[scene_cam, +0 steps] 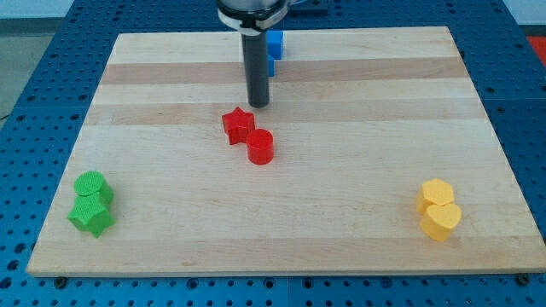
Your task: Slide the red star along with red circle down a bit
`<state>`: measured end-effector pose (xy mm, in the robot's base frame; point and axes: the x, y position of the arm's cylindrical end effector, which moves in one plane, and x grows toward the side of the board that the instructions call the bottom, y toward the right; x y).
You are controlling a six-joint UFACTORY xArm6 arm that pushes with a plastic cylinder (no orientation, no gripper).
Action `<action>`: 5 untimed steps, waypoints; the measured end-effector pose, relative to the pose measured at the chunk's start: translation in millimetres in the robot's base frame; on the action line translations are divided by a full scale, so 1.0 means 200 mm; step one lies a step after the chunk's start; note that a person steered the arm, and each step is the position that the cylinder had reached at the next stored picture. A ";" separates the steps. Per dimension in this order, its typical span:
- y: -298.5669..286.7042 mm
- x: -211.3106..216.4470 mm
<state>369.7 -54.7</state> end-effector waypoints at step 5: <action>-0.42 0.23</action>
<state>414.7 -137.9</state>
